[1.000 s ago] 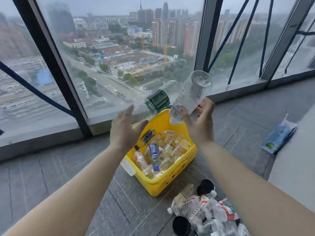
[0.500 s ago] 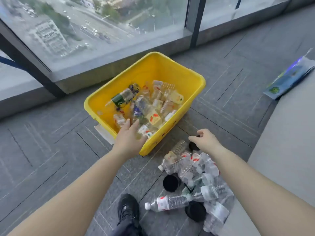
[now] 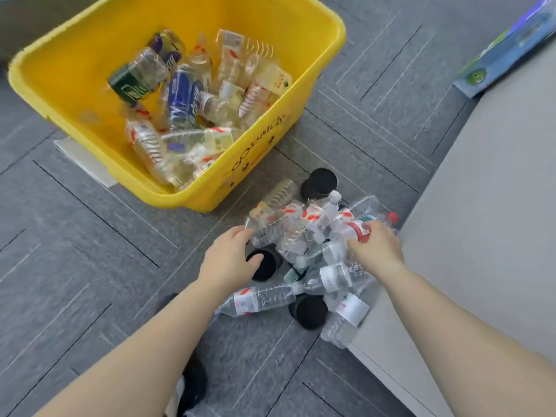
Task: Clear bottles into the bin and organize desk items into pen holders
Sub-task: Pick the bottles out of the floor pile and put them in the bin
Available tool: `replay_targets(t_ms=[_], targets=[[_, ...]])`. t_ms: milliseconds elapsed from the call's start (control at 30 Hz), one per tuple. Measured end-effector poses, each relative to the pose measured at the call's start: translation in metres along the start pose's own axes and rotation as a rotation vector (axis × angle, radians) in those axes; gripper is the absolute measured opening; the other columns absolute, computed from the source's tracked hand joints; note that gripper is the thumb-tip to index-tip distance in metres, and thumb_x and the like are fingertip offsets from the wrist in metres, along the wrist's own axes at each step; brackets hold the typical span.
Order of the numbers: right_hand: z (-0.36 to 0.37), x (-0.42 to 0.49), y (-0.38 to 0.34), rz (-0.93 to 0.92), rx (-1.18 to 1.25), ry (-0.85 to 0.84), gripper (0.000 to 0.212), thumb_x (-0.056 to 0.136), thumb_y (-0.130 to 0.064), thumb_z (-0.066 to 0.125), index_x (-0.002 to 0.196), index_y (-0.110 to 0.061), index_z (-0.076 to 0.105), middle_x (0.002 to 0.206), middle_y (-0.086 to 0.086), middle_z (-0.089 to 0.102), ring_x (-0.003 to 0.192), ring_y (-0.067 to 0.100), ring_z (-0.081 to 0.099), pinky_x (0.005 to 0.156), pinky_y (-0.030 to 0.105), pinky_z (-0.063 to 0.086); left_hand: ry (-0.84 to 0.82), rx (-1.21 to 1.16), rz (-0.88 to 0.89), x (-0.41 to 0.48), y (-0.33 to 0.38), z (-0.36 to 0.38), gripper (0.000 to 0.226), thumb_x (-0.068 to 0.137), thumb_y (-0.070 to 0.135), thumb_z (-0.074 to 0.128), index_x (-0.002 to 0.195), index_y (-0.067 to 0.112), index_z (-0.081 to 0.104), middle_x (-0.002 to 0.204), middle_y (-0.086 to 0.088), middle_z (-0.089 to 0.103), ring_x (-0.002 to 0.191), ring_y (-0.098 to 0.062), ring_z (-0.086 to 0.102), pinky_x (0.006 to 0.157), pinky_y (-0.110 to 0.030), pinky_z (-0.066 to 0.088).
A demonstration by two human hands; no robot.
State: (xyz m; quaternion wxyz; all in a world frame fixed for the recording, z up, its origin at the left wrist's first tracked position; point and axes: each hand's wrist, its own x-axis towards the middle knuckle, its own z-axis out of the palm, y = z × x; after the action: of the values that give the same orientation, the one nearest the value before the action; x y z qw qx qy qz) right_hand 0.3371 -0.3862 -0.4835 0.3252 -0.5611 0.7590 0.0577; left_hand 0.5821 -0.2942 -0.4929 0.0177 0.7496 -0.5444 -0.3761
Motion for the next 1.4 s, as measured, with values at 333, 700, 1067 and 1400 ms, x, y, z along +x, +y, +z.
replay_targets(t_ms=[333,700,1067,1400], targets=[[0.084,0.014,0.077,0.181,0.087,0.180,0.081,0.079,-0.052,0.064,0.141,-0.011,0.032,0.149,0.011,0.030,0.139,0.033,0.019,0.108,0.047,0.033,-0.058,0.235,-0.069,-0.008,-0.050,0.124,0.050,0.085,0.045,0.059,0.129,0.021,0.051,0.132,-0.005,0.048,0.121,-0.028,0.044,0.095,-0.039,0.042],[0.125,0.033,0.113,0.242,0.296,0.324,0.062,0.088,-0.038,0.052,0.143,-0.028,0.026,0.148,0.010,0.029,0.123,0.042,0.043,0.103,0.048,0.038,-0.012,0.281,-0.027,0.002,-0.076,0.218,0.078,0.076,0.048,0.070,0.140,0.022,0.032,0.141,-0.003,0.041,0.129,-0.027,0.040,0.106,-0.043,0.034],[0.120,0.021,0.107,0.193,0.456,0.339,0.066,0.080,-0.043,0.068,0.134,-0.019,0.041,0.141,0.008,0.036,0.118,0.033,0.051,0.101,0.046,0.042,0.117,0.284,0.050,-0.009,-0.079,0.203,0.068,0.083,0.049,0.064,0.139,0.025,0.033,0.135,0.000,0.046,0.123,-0.024,0.045,0.098,-0.037,0.041],[0.052,-0.074,0.028,-0.194,0.529,0.410,0.063,0.077,-0.048,0.071,0.128,-0.018,0.047,0.123,0.000,0.050,0.109,0.023,0.051,0.090,0.035,0.040,0.416,-0.154,0.051,-0.069,-0.040,0.066,0.075,0.078,0.056,0.066,0.140,0.028,0.036,0.136,0.006,0.048,0.126,-0.018,0.039,0.100,-0.035,0.040]])
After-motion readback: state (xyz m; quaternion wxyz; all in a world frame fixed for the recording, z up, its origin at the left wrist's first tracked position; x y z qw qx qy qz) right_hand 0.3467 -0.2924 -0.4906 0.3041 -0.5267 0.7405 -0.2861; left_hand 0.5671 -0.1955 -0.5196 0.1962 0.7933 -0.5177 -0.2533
